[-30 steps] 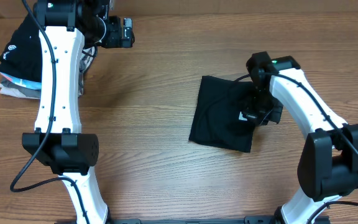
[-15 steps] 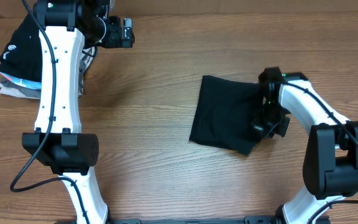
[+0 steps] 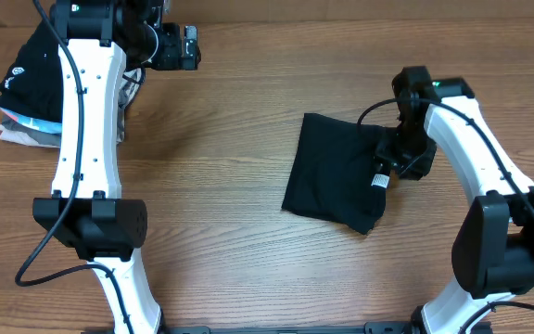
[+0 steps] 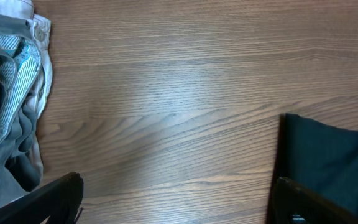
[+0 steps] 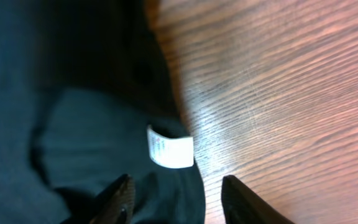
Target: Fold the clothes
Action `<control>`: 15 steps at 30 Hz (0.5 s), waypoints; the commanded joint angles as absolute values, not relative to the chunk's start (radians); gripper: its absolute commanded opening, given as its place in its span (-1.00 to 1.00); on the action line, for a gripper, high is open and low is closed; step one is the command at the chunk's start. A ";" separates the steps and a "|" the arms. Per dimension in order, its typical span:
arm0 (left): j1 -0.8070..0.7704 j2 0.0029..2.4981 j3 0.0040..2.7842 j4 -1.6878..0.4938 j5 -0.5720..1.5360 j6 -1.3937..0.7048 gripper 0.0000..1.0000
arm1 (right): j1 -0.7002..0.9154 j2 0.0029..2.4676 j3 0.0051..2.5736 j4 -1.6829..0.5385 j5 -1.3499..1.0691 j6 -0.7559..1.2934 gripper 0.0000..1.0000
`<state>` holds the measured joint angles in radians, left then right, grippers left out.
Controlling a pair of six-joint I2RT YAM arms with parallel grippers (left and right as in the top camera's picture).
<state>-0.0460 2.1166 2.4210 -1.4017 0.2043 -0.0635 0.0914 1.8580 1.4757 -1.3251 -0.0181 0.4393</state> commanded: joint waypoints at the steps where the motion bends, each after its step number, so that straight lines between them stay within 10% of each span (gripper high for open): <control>1: -0.046 2.123 2.411 -1.398 0.199 -0.033 1.00 | 0.088 1.827 1.541 -1.333 -0.015 0.391 0.10; 15: -0.218 2.193 2.403 -1.429 0.342 0.135 1.00 | 0.013 1.827 1.541 -1.266 -0.133 0.328 0.36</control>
<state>-0.1215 2.1426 2.4126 -1.4281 0.2790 0.0620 0.0738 1.8526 1.5188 -1.2812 -0.0692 0.3389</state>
